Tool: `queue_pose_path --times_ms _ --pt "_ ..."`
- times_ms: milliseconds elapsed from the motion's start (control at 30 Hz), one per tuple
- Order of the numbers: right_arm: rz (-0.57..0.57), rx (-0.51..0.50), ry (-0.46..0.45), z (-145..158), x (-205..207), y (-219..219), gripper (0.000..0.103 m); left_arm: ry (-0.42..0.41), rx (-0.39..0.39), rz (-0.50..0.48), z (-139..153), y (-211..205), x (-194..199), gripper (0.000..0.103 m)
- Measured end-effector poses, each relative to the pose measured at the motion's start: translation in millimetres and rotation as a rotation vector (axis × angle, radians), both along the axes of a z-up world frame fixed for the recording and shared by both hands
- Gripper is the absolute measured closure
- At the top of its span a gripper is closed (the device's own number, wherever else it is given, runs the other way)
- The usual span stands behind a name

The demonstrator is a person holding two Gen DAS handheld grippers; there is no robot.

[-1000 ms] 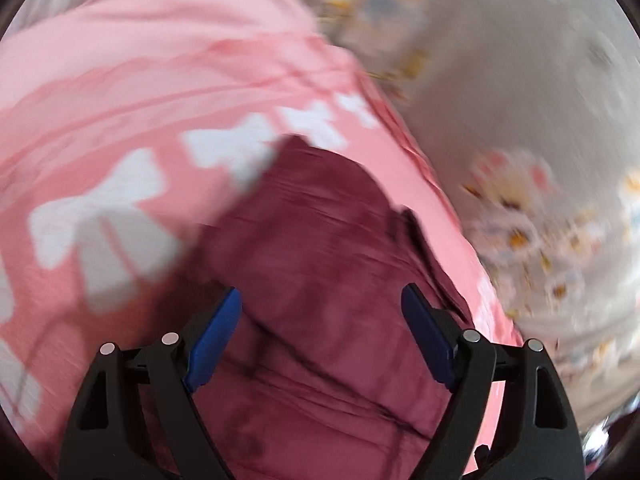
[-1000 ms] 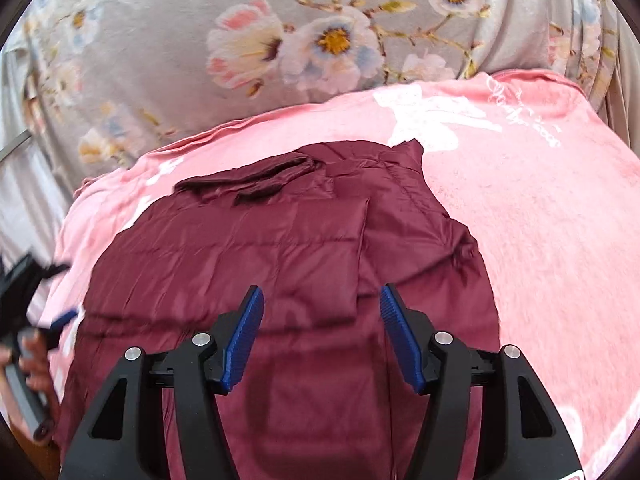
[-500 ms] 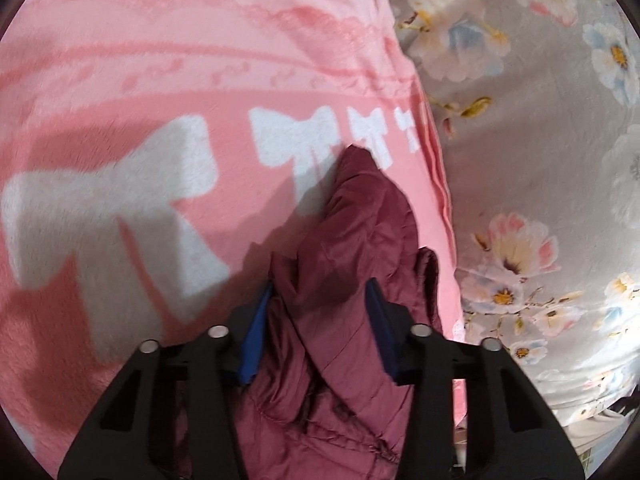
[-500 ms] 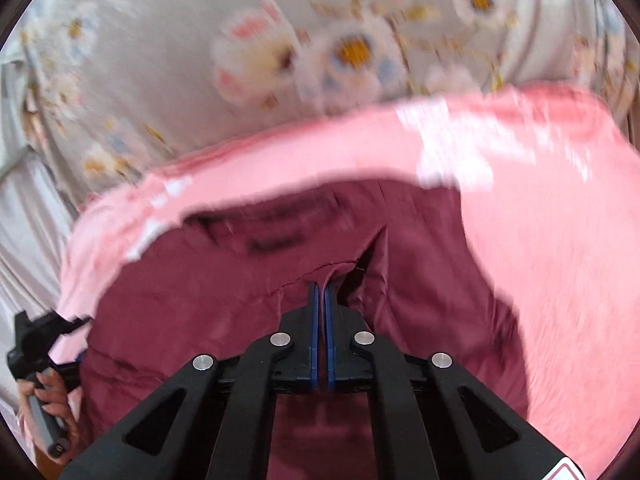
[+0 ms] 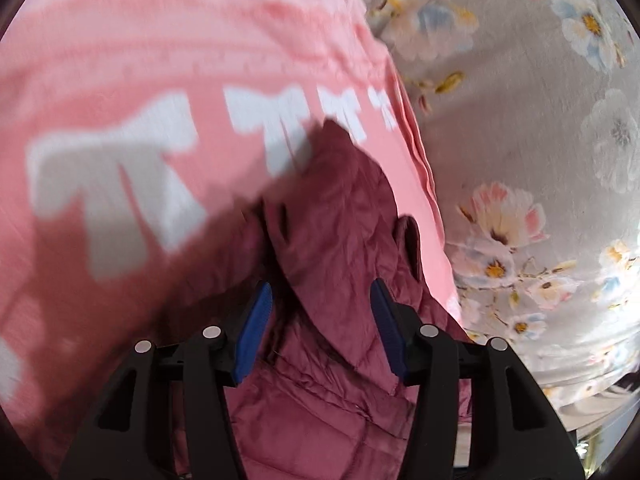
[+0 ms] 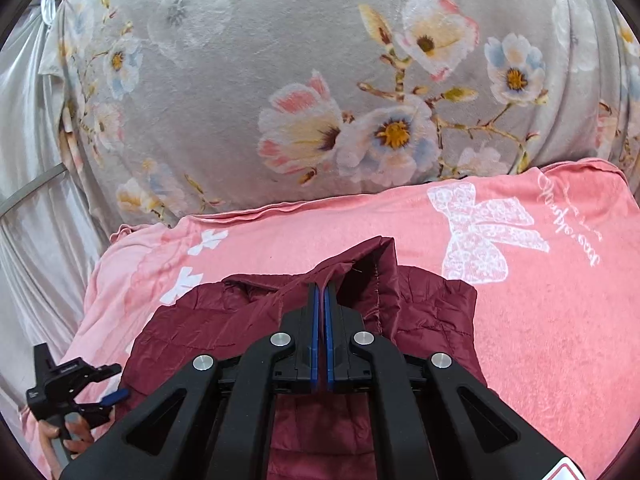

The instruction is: Fold large clothes

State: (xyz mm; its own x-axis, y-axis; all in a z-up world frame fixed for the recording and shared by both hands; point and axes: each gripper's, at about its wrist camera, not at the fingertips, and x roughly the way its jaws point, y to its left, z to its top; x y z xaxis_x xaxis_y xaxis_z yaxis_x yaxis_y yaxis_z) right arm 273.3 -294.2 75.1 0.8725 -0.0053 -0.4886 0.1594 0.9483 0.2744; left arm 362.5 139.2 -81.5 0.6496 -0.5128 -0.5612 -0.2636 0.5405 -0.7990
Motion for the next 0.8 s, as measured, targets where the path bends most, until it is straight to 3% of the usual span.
queue_pose_path --times_ms 100,300,433,467,633,800 --pt "0.0 -0.017 -0.004 3.2 -1.9 -1.8 0.101 0.041 -0.015 0.031 -16.1 -1.0 13.9 0.054" --pt "-0.034 -0.016 -0.005 0.2 -12.5 -17.8 0.101 0.024 0.136 0.092 -7.1 5.8 26.2 0.073" --pt "-0.06 -0.002 0.119 -49.9 -0.5 -24.3 0.101 0.033 0.259 0.056 -7.6 -3.5 33.0 0.097" --pt "-0.061 0.005 0.146 -62.4 1.7 -24.6 0.101 0.035 0.28 0.056 -9.0 -4.5 32.1 0.099" --pt "-0.073 -0.004 0.287 -128.7 6.8 -20.3 0.101 0.028 0.413 0.067 -12.8 -6.4 28.3 0.102" --pt "-0.083 -0.033 0.344 -148.6 8.2 -13.4 0.101 0.018 0.476 0.051 -17.4 -9.7 28.9 0.102"
